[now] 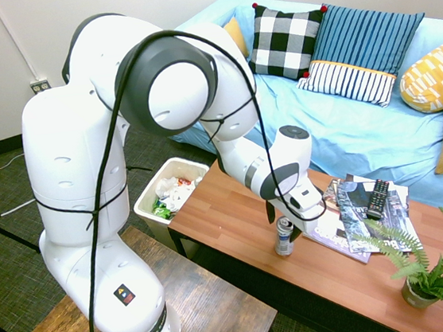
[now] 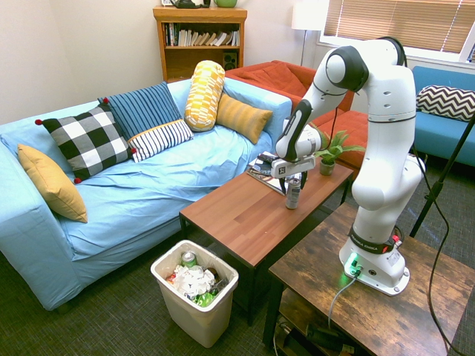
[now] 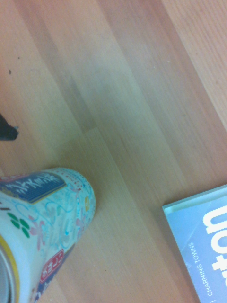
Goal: Throw the can in the trash bin
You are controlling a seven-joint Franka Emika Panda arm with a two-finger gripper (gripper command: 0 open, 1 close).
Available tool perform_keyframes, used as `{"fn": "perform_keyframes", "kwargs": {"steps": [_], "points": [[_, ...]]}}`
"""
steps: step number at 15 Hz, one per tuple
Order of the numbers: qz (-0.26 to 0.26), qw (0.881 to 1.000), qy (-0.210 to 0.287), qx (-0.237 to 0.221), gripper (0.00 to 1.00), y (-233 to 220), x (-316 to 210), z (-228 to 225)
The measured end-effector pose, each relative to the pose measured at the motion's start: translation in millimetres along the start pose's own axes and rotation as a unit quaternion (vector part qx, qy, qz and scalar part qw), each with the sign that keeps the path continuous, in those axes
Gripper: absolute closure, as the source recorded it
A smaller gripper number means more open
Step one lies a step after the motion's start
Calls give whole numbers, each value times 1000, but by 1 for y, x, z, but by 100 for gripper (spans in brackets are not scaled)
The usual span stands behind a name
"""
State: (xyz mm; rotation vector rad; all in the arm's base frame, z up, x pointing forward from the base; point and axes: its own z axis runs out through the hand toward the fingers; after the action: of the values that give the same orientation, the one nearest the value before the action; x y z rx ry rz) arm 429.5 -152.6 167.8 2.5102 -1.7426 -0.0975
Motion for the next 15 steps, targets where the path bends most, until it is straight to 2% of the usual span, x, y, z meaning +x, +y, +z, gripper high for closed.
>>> {"fn": "perform_keyframes", "kwargs": {"steps": [15], "points": [[10, 1000, -11, 10, 100, -8, -1, 2]]}}
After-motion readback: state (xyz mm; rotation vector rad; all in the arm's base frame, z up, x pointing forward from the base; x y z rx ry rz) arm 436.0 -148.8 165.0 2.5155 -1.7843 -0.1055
